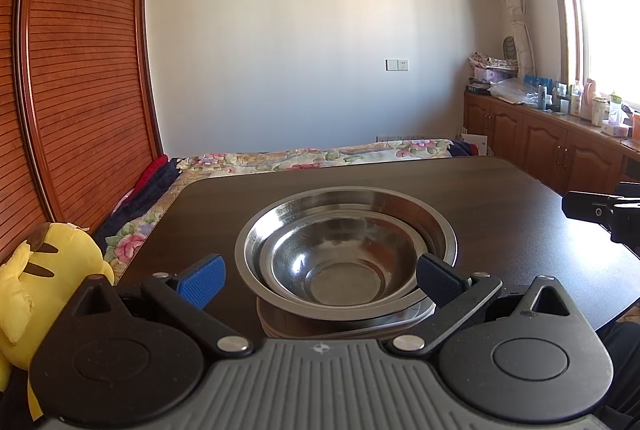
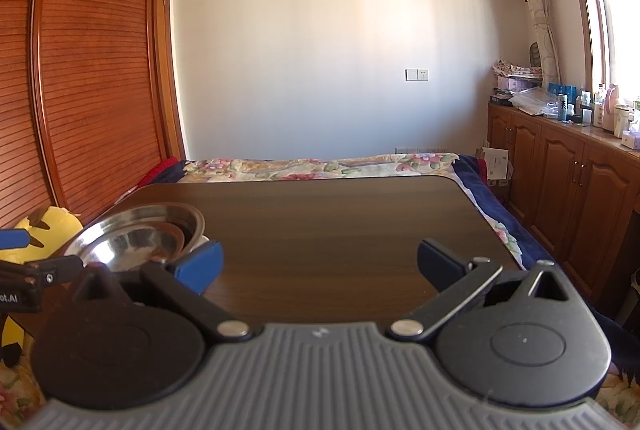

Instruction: Organize plates and bowls

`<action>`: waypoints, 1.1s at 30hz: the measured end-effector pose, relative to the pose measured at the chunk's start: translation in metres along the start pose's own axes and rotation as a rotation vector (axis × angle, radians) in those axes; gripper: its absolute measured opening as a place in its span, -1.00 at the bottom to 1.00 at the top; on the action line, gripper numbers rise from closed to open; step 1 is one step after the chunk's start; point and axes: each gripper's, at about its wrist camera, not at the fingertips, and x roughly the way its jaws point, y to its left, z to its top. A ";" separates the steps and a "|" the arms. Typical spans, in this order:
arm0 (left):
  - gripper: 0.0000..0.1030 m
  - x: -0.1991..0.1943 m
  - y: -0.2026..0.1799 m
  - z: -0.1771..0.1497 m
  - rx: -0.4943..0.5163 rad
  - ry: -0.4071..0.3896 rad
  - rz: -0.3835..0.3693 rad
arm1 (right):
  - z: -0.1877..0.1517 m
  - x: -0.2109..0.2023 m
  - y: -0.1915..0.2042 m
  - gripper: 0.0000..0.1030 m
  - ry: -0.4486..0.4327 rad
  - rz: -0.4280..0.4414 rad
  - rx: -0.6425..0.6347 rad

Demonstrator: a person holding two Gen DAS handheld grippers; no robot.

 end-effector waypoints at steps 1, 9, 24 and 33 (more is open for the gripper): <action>1.00 0.000 0.000 0.000 -0.001 0.000 0.000 | 0.000 0.000 0.000 1.00 0.000 -0.001 -0.001; 1.00 0.000 0.000 -0.001 0.000 -0.001 0.000 | -0.001 0.000 0.001 1.00 0.003 -0.001 0.003; 1.00 0.000 -0.001 -0.001 0.000 -0.001 0.000 | -0.002 -0.001 -0.001 1.00 0.003 -0.003 0.005; 1.00 0.000 -0.001 -0.001 0.000 0.001 -0.001 | -0.002 -0.001 -0.001 1.00 0.000 -0.003 0.005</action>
